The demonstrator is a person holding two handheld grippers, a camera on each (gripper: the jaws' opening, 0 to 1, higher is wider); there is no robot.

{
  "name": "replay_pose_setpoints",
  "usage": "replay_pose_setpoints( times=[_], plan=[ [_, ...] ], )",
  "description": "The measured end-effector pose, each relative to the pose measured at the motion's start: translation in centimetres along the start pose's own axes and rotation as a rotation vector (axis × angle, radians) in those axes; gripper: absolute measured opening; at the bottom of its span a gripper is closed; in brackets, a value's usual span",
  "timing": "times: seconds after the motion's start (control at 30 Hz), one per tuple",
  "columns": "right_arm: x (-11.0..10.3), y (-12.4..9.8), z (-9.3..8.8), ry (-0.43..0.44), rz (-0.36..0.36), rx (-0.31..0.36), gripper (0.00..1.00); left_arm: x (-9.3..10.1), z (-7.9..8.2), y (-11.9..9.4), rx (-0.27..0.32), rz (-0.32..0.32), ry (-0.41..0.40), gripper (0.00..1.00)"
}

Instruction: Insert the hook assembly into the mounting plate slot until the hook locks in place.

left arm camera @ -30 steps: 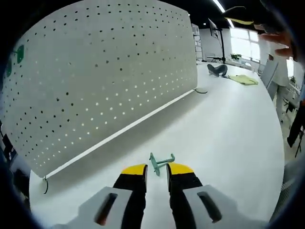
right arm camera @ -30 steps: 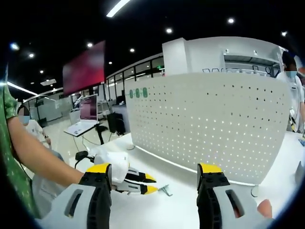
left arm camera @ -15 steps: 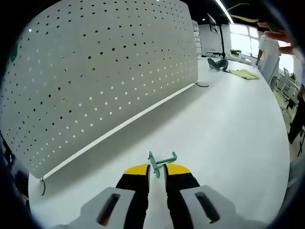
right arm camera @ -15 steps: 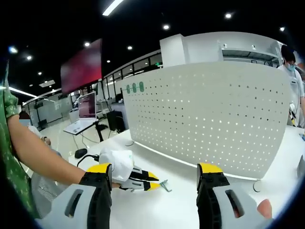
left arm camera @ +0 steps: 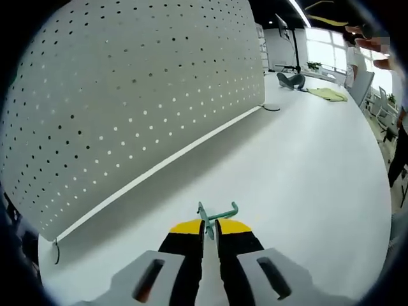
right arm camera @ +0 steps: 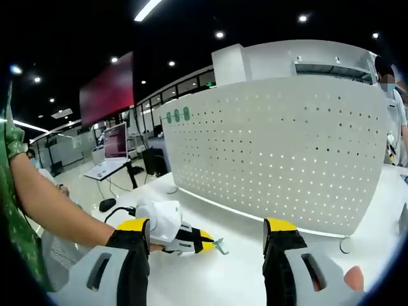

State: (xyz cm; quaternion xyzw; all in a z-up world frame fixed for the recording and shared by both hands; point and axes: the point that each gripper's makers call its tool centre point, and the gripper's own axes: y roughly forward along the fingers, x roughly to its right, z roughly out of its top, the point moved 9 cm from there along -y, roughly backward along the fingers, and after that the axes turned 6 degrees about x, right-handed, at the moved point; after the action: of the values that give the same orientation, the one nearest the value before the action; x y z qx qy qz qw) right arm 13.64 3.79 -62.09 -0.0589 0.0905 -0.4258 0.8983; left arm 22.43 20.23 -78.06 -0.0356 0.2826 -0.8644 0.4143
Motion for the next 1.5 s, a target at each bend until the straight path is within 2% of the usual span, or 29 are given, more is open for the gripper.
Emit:
replay_pose_setpoints(
  times=[0.8, 1.5],
  plan=[
    [0.1, 0.2, -0.2, 0.002, 0.004, -0.010, 0.74, -0.7, -0.2, 0.2, -0.014, 0.013, -0.009, 0.02],
    [-0.2, 0.2, 0.2, -0.009, 0.009, -0.010, 0.73, -1.4, -0.6, -1.2, 0.010, -0.006, -0.166, 0.01]
  ],
)
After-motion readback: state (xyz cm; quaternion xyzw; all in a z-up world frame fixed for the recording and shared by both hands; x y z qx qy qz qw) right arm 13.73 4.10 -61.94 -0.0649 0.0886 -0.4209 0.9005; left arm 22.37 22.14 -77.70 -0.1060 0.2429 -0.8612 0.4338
